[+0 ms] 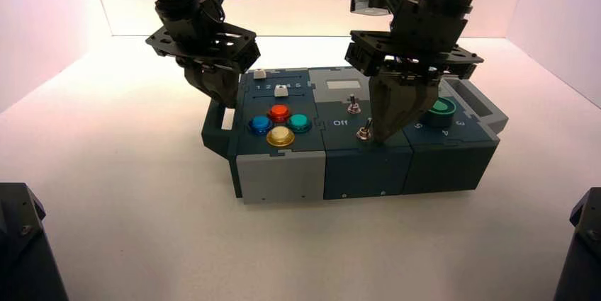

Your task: Flip the bottom switch off with the right gripper.

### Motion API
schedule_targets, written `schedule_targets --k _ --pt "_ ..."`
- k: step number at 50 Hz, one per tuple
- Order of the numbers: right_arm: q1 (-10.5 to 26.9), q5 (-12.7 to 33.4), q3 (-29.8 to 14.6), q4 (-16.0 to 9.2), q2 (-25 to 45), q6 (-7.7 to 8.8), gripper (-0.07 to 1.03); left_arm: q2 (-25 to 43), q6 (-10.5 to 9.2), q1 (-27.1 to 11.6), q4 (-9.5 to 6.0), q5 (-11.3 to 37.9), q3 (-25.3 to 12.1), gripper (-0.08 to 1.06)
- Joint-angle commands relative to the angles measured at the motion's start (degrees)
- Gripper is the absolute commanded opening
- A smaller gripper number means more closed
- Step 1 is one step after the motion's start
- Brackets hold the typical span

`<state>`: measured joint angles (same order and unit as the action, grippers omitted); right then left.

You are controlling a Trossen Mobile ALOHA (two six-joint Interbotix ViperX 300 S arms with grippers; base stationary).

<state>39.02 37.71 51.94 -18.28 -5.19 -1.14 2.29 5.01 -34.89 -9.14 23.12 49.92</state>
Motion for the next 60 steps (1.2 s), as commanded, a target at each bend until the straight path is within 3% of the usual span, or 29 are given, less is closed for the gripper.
schedule_targets --k 1,22,29,35,45,51,60 --pt "0.35 -0.53 -2.11 0.00 -0.09 0.18 -0.02 1.05 0.26 -0.53 -0.26 -0.35 -0.53 -0.03" --pt "0.62 0.88 -5.10 -0.53 1.05 0.26 -0.02 1.05 0.26 -0.62 -0.18 -0.35 -0.53 -0.03" --pt "5.36 2.90 -8.00 -2.37 1.14 -0.35 -0.02 1.05 0.26 -0.62 -0.18 -0.35 -0.44 -0.03" --pt "6.06 3.25 -6.59 -4.31 0.35 -0.53 -0.02 0.97 0.26 -0.62 -0.35 -0.35 -0.26 -0.03" --pt "5.19 2.55 -5.80 -2.99 -1.67 -0.35 -0.02 0.70 0.26 -0.53 -0.26 -0.62 -0.09 -0.03" --pt "4.75 1.41 -3.96 -2.11 -7.56 -0.26 -0.02 -0.62 0.09 -0.62 -0.26 -1.58 0.70 -0.03" --pt "4.83 4.31 -0.79 -2.37 -15.56 -0.44 -0.02 -4.48 -0.18 -0.62 -0.18 -2.37 2.64 -0.03"
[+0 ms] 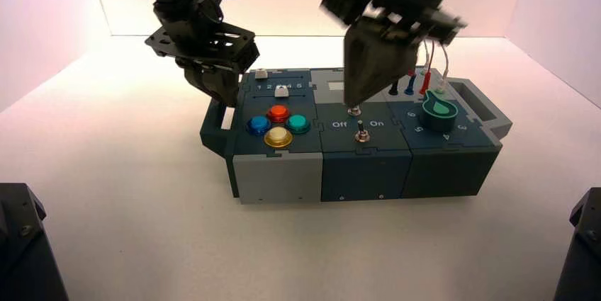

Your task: Flip the bottom switch off with the right gripper.

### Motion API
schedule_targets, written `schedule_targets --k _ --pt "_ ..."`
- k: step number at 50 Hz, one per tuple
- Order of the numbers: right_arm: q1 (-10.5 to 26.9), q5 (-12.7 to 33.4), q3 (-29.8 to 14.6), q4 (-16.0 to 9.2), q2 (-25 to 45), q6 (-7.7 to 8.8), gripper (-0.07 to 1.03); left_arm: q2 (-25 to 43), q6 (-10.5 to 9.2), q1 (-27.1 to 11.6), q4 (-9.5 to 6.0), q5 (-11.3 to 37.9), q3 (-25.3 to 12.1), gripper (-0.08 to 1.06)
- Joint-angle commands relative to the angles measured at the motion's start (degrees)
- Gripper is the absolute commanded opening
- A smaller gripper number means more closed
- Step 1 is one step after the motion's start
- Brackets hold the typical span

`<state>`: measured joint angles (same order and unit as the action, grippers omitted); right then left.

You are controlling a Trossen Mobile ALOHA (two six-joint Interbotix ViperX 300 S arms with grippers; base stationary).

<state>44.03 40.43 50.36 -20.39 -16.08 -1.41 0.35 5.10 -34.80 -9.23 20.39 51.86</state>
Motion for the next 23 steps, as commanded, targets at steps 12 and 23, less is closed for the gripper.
schedule_targets --k 12,23 --pt "-0.18 5.80 4.83 -0.44 -10.11 0.09 -0.02 -9.05 -0.35 -0.70 0.70 5.10 1.67 -0.03" --pt "-0.09 5.62 7.12 -0.44 -10.72 0.26 -0.02 -10.90 -0.70 -0.70 0.79 7.47 -0.53 -0.03"
